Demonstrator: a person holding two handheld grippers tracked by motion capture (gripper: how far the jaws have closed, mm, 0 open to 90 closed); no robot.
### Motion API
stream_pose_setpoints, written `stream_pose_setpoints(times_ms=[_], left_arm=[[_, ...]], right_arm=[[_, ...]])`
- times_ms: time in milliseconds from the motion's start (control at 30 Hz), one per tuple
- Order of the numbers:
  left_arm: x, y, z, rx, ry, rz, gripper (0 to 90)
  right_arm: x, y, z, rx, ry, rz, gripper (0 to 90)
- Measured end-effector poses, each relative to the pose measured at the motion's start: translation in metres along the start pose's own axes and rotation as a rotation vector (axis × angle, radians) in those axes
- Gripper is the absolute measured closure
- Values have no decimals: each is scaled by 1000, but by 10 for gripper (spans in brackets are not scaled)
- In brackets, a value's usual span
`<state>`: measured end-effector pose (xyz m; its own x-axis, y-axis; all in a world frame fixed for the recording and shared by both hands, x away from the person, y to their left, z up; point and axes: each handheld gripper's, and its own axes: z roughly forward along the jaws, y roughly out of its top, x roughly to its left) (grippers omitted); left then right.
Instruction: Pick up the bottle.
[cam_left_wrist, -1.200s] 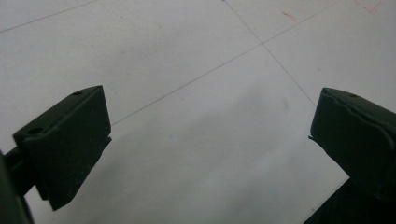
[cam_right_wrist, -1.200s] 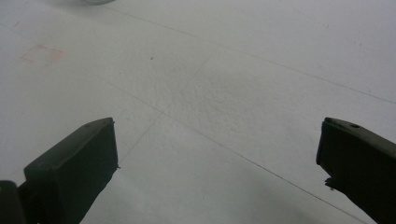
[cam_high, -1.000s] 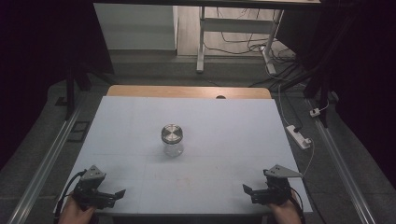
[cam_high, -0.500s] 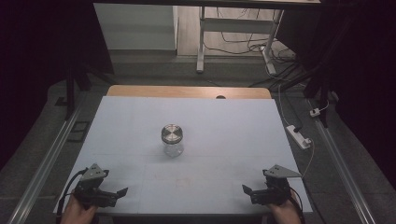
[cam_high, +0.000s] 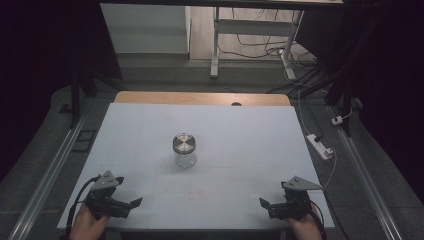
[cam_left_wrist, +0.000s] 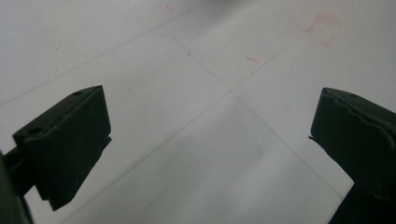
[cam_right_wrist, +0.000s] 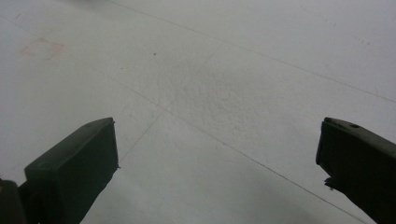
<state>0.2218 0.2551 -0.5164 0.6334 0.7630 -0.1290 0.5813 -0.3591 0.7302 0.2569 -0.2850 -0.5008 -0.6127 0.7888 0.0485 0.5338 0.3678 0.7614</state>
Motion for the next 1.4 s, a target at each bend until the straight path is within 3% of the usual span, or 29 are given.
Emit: stream_pose_setpoints(times_ms=[367, 567, 700, 1400], left_arm=[[5, 16, 16, -26, -50, 13, 0], [3, 25, 27, -13, -48, 45, 0], [5, 33, 34, -11, -62, 36, 0], [12, 82, 74, 13, -71, 72, 0]], right_arm=[[-1, 0, 0, -3, 0, 8, 0], [0, 0, 0, -3, 0, 7, 0], [0, 0, 0, -3, 1, 6, 0], [-1, 0, 0, -3, 8, 5, 0]])
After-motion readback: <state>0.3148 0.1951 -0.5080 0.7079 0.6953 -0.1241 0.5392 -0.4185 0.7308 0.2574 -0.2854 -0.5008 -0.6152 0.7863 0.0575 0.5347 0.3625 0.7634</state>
